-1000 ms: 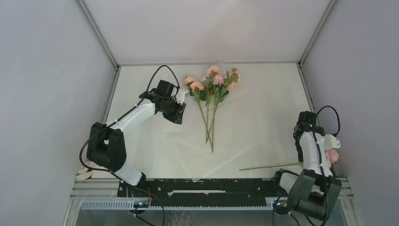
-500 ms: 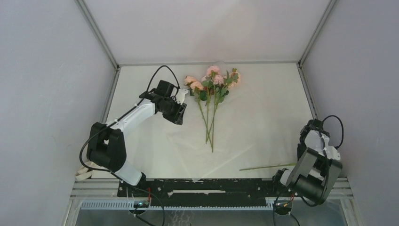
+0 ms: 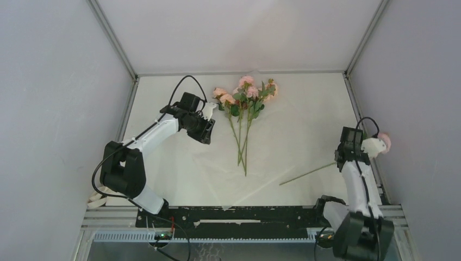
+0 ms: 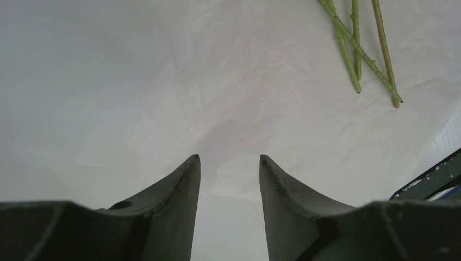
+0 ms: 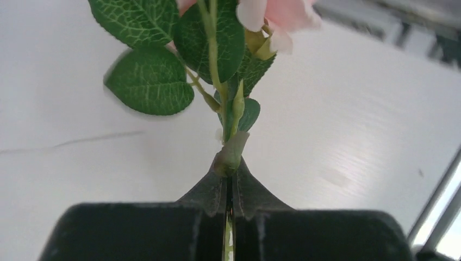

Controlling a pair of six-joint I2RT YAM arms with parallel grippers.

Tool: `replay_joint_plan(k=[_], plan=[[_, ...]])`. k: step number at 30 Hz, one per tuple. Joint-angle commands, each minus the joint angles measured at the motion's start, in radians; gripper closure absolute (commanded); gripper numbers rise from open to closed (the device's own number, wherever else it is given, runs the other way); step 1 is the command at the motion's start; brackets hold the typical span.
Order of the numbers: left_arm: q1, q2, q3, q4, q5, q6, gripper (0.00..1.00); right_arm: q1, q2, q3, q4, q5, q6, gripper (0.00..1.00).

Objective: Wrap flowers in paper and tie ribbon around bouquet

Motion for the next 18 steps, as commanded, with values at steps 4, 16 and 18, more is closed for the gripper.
replay_joint_plan(k=[4,16,18], plan=[[0.067,-0.012,0.067,-0.01,0.077,0.018,0.51,0.225,-0.437,0.047,0.298,0.014,-0.469,1.0],[0.194,-0.026,0.053,-0.011,0.117,-0.006,0.5,0.881,0.302,0.621,0.514,-0.423,-0.631,1.0],[0.215,-0.03,0.05,-0.01,0.122,-0.009,0.5,0.913,0.487,0.781,0.472,-0.428,-0.635,1.0]])
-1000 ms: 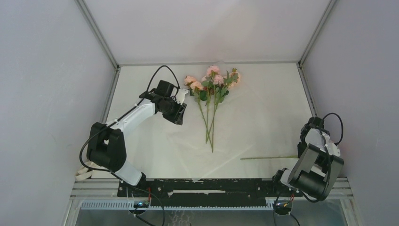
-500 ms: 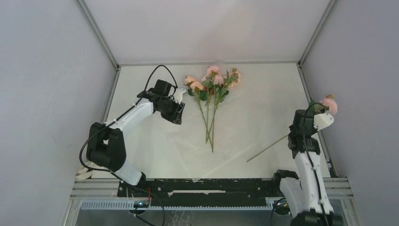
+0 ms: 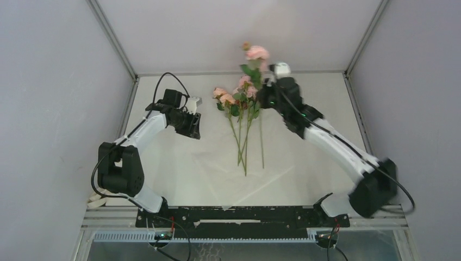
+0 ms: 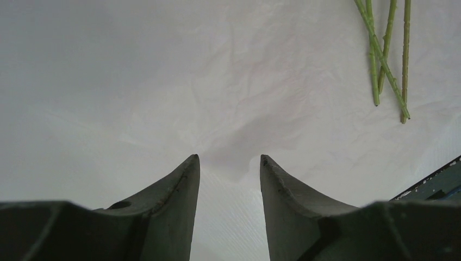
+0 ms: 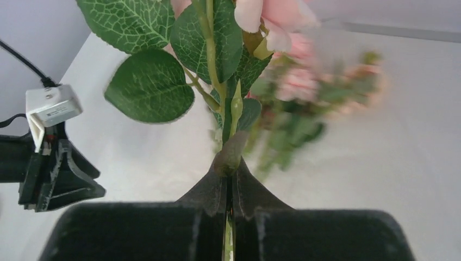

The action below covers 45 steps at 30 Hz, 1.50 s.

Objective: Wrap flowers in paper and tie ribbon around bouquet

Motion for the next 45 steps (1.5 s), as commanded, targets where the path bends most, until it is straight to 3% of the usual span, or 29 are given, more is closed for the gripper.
replay_joint_plan(k=[1,6,9,19,21,23,28,33,36,39,41,45], plan=[[0.045,-0.032,0.047,-0.003,0.045,-0.011,0.5,0.066,0.323,0.287,-0.012,-0.09,-0.05,1.0],[0.094,-0.028,0.036,0.004,0.058,-0.021,0.49,0.054,0.731,0.706,-0.25,-0.038,0.066,1.0],[0.107,-0.016,0.037,0.003,0.065,-0.028,0.49,0.05,0.872,0.833,-0.326,0.002,0.116,1.0],[0.108,-0.009,0.039,0.005,0.066,-0.03,0.49,0.025,1.033,0.872,-0.319,0.072,0.18,1.0],[0.108,-0.007,0.04,0.004,0.066,-0.031,0.49,0.022,1.039,0.872,-0.313,0.063,0.174,0.94],[0.108,-0.009,0.039,0.004,0.064,-0.032,0.49,0.021,1.038,0.879,-0.327,0.063,0.16,0.8],[0.108,-0.006,0.036,0.004,0.057,-0.032,0.48,0.013,0.965,0.867,-0.363,0.053,0.128,0.5],[0.108,-0.013,0.037,-0.001,0.06,-0.022,0.48,0.015,0.792,0.763,-0.363,0.033,0.102,0.4],[0.107,-0.035,0.036,-0.011,0.098,0.008,0.48,0.011,0.614,0.562,-0.276,-0.077,0.078,0.4],[0.105,-0.068,0.042,-0.071,0.159,0.085,0.48,0.013,0.421,0.285,-0.156,-0.326,0.055,0.4],[0.104,-0.09,0.048,-0.143,0.192,0.17,0.48,0.028,0.33,0.161,-0.2,-0.4,0.066,0.39],[0.072,-0.165,-0.001,-0.264,0.214,0.355,0.44,0.111,0.177,-0.068,-0.294,-0.405,0.06,0.2]])
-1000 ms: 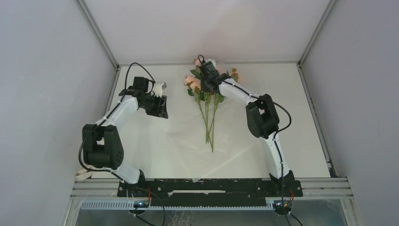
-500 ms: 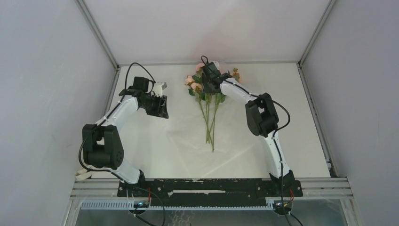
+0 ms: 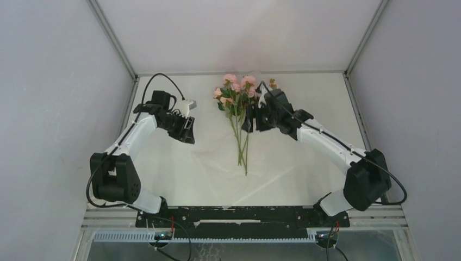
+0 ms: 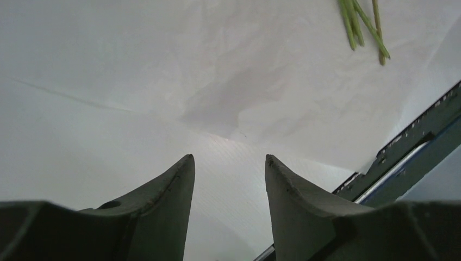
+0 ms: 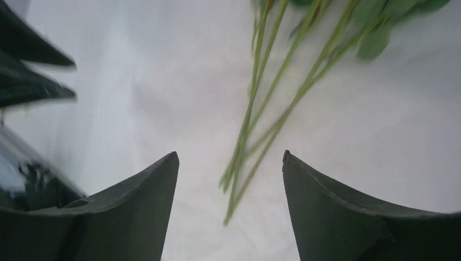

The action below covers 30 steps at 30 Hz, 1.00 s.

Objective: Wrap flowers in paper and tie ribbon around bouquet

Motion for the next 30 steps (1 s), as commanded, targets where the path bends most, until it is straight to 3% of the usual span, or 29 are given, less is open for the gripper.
replay_joint_plan(k=[1,7,10,14,17,20,24,27,30], plan=[[-0.047,-0.147,-0.033,-0.149,0.067,0.233,0.42,0.105,-0.108,-0.216,-0.058,-0.116,-0.008,0.2],[-0.239,-0.301,-0.177,-0.192,0.007,0.344,0.31,0.172,-0.185,-0.433,-0.08,-0.154,0.222,0.25],[-0.349,-0.379,-0.24,-0.217,-0.102,0.384,0.3,0.208,-0.249,-0.527,-0.068,-0.081,0.303,0.26],[-0.407,-0.495,-0.249,-0.427,-0.318,0.534,0.3,0.245,-0.265,-0.639,0.026,-0.034,0.421,0.28],[-0.451,-0.621,-0.255,-0.529,-0.399,0.667,0.3,0.271,-0.224,-0.659,0.028,0.043,0.458,0.28],[-0.608,-0.719,-0.342,-0.346,-0.483,0.69,0.24,0.291,-0.211,-0.687,0.077,0.048,0.475,0.28],[-0.787,-0.686,-0.53,0.021,-0.537,0.752,0.19,0.288,-0.18,-0.706,0.159,0.022,0.476,0.28],[-0.85,-0.613,-0.621,0.223,-0.525,0.83,0.16,0.271,-0.149,-0.707,0.188,-0.009,0.461,0.28],[-0.863,-0.509,-0.65,0.308,-0.484,0.89,0.15,0.252,-0.148,-0.706,0.187,-0.016,0.446,0.28]])
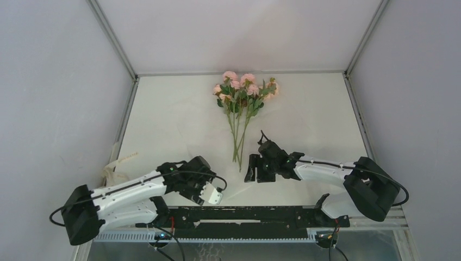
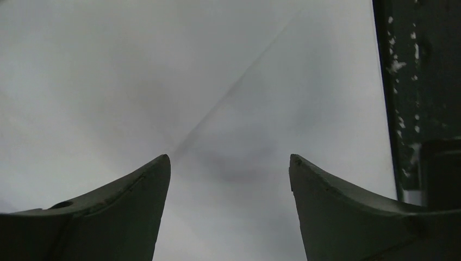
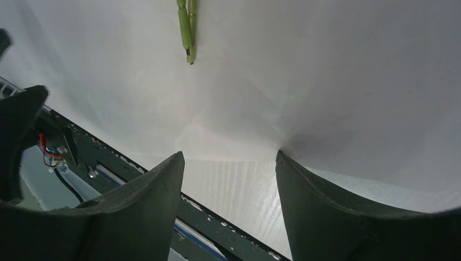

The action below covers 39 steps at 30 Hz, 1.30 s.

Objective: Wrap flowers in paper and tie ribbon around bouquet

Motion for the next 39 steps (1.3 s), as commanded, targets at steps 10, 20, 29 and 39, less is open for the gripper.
replay_joint_plan(k=[10,20,29,39], plan=[[-0.027,0.176,-0.217,0.61,-0.028,0.308,0.16,-0.07,-0.03,-0.028,-0.006,0.015,-0.042,0.28],[-0.025,0.161,-0.111,0.589,0.056,0.096,0.79,-0.1,-0.179,-0.028,-0.069,-0.008,-0.117,0.28],[-0.026,0.187,0.05,0.469,0.15,-0.205,1.0,-0.222,-0.187,0.037,0.006,-0.087,-0.19,0.28],[0.078,0.324,0.259,0.354,0.439,-0.677,1.0,-0.279,-0.203,0.123,-0.019,-0.225,-0.421,0.24]])
